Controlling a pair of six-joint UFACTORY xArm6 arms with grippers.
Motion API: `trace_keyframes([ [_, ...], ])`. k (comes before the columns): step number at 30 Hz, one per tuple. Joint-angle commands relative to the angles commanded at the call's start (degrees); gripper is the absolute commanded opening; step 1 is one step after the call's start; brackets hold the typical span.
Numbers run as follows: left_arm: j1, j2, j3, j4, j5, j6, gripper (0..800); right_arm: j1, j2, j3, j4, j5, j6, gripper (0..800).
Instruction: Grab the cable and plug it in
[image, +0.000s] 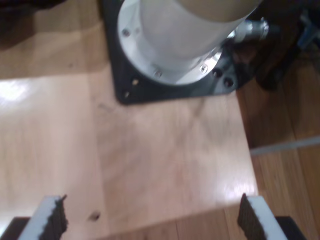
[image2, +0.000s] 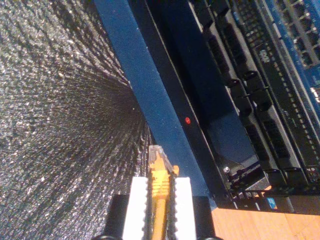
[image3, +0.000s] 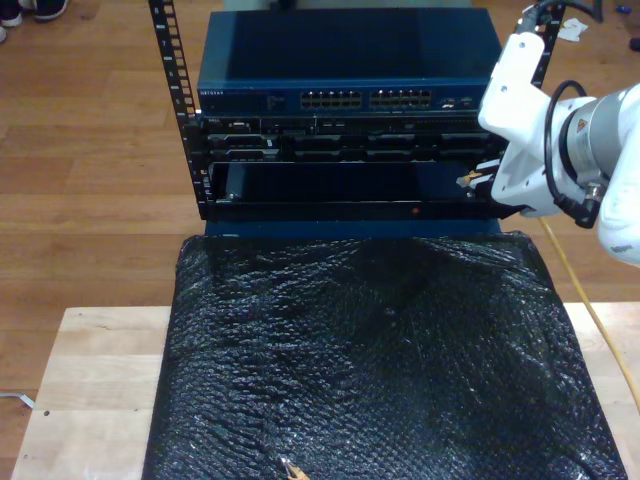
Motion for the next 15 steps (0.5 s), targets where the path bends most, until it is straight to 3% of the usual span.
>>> trace_keyframes([
  [5,0.88,-2.37,1.14,0.18,0.18,2.29,798,-0.09,-0.09,0.18,-0.09,0.09,0.0,0],
  [10,2.29,-4.57,6.15,4.66,-0.09,3.34,798,-0.09,-0.09,0.18,-0.09,0.09,-0.09,0],
  [15,5.01,-4.92,9.23,6.15,-1.32,4.4,798,-0.09,-0.09,0.53,-0.09,0.09,-0.18,0],
])
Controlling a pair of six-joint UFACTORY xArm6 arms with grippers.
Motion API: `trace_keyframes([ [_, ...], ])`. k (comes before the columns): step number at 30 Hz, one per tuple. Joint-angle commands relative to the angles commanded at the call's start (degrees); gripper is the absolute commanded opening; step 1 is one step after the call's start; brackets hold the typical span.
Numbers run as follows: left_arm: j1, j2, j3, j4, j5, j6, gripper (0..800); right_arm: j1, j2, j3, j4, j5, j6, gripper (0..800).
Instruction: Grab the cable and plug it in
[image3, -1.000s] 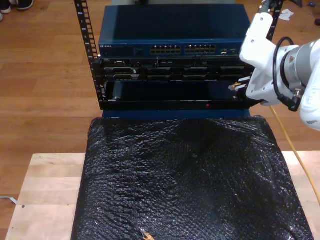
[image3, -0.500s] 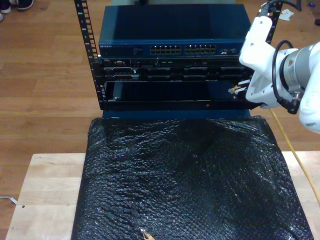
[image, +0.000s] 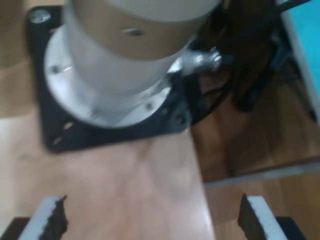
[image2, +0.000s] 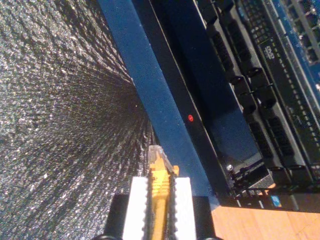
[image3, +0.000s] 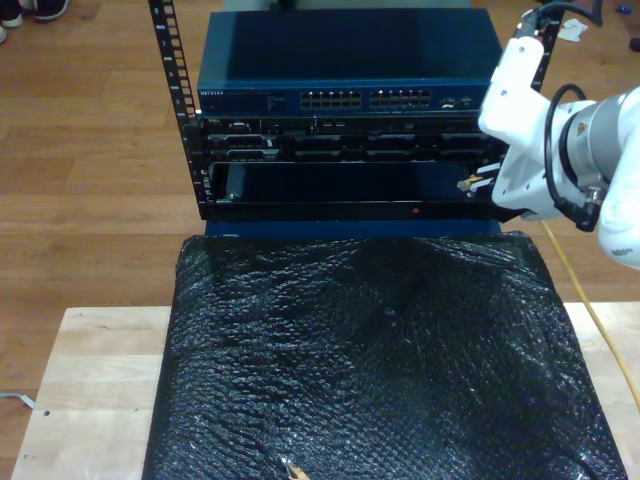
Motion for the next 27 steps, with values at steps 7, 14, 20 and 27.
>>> trace_keyframes([
  [7,3.34,-0.97,3.08,-0.18,-4.31,3.69,798,-0.97,0.0,0.0,0.09,0.0,-0.09,0],
  [14,5.8,-1.76,6.59,-0.09,-6.59,5.8,799,-1.05,0.0,-0.09,0.09,0.0,-0.09,0],
  [20,5.89,-2.81,8.53,-0.18,-8.97,7.47,799,-1.05,-0.09,-0.09,0.0,0.0,-0.09,0],
  [27,5.89,-2.81,8.7,-0.53,-9.41,8.88,799,-0.97,0.0,-0.44,-0.97,0.0,0.0,0],
])
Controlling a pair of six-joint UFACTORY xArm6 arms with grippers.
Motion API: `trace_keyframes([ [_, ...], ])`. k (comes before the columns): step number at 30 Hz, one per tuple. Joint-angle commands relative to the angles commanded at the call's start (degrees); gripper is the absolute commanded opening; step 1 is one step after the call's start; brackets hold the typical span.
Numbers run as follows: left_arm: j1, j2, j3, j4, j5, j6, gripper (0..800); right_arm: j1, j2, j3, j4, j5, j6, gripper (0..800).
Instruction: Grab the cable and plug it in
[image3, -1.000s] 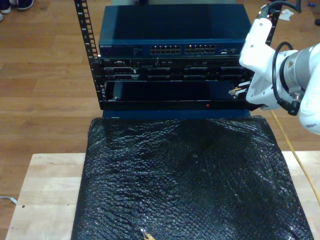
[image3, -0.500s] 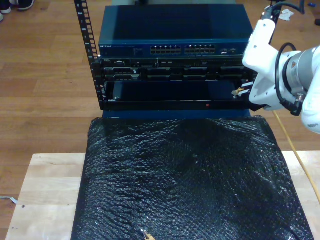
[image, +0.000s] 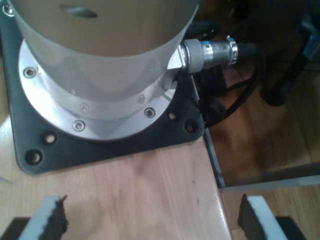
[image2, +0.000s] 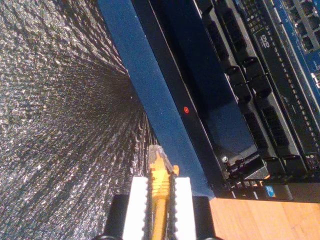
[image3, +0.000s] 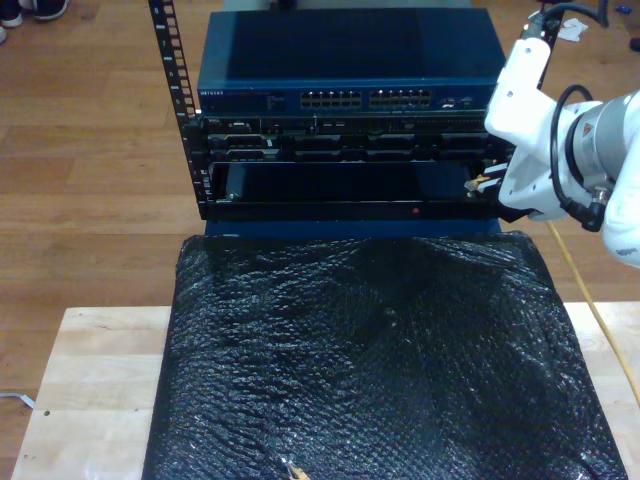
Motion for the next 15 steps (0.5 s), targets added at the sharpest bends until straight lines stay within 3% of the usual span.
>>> trace_keyframes([
  [8,2.9,0.0,0.79,0.09,-2.55,1.93,799,0.0,-0.09,-0.09,0.0,-0.09,-0.09,0],
  [15,6.59,0.0,5.89,0.0,-11.87,4.66,799,0.0,-0.09,0.0,-0.09,-0.09,-0.18,0],
])
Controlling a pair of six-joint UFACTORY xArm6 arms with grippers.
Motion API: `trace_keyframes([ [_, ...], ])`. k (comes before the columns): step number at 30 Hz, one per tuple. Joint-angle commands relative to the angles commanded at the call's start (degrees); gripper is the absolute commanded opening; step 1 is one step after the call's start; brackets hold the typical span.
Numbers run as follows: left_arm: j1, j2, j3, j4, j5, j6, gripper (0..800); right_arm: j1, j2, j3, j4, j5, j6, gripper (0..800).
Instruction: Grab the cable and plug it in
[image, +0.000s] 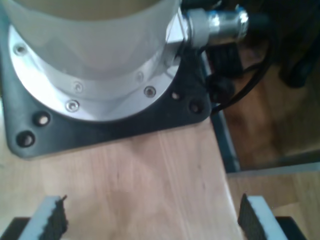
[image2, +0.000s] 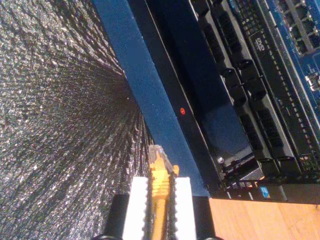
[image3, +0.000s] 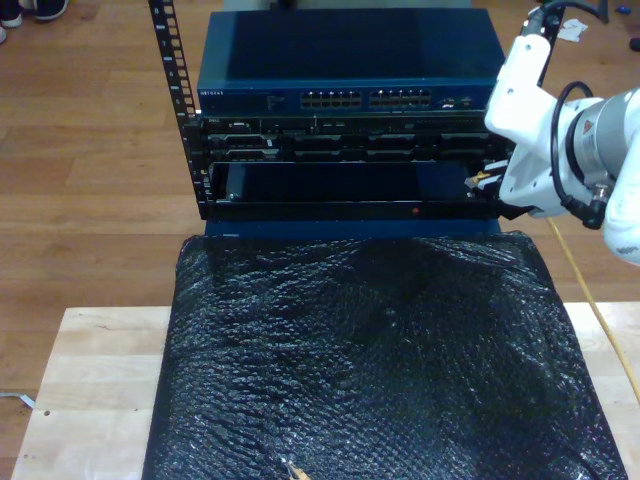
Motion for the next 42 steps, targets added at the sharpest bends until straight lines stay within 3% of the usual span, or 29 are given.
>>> trace_keyframes([
  [15,0.53,0.26,3.78,-4.66,-6.95,1.76,799,0.09,0.26,0.18,0.0,-1.23,0.09,0],
  [32,0.62,0.88,3.6,-4.75,-7.03,3.25,800,0.09,0.26,0.62,-1.23,-3.16,0.35,0],
  [42,0.62,0.88,3.6,-4.75,-7.03,3.25,800,0.26,0.35,2.55,-1.41,-11.69,0.0,0],
])
